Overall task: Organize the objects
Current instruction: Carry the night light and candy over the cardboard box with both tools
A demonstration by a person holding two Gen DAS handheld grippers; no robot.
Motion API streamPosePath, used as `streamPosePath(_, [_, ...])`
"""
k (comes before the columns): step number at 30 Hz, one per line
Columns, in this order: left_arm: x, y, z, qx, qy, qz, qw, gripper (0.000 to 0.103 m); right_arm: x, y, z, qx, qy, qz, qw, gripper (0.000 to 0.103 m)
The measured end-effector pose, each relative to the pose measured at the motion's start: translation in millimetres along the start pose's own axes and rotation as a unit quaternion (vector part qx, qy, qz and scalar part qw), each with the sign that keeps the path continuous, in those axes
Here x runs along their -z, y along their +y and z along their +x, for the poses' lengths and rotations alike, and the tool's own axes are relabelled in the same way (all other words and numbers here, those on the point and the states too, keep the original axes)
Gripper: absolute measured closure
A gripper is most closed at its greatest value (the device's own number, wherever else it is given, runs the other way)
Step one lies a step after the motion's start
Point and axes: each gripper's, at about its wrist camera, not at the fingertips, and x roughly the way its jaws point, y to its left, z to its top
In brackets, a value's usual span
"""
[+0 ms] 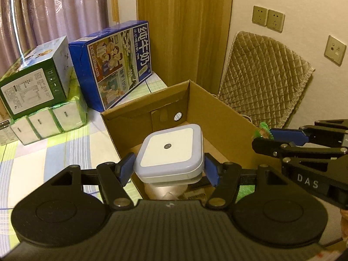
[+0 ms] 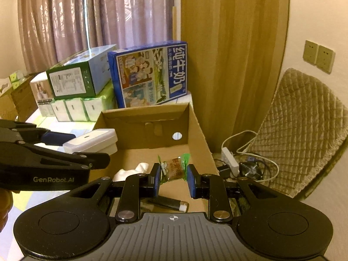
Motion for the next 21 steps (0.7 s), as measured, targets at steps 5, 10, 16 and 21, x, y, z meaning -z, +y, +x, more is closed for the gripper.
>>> streamPosePath(5, [-6.2, 10.0, 16.8, -0.003, 0.008, 0.002, 1.0000, 0.041, -5.9, -2.0, 18.5, -0.008, 0.010, 0.002, 1.000, 0.080])
streamPosePath(10, [-10.0, 19.8, 32.4, -0.008, 0.016, 0.006, 0.9998, 0.041, -12.0, -4.2, 31.2, -0.014, 0.016, 0.007, 1.000, 0.080])
streamPosePath(16, [-14.8, 27.4, 44.4, -0.008, 0.020, 0.009, 0.9997, 0.041, -16.3, -3.1, 42.6, -0.016, 0.021, 0.005, 1.000, 0.080])
streamPosePath(21, [-20.6, 31.9, 53.3, 0.002, 0.016, 0.013, 0.9998, 0.040, -15.6, -2.7, 49.0, -0.013, 0.025, 0.002, 1.000, 0.080])
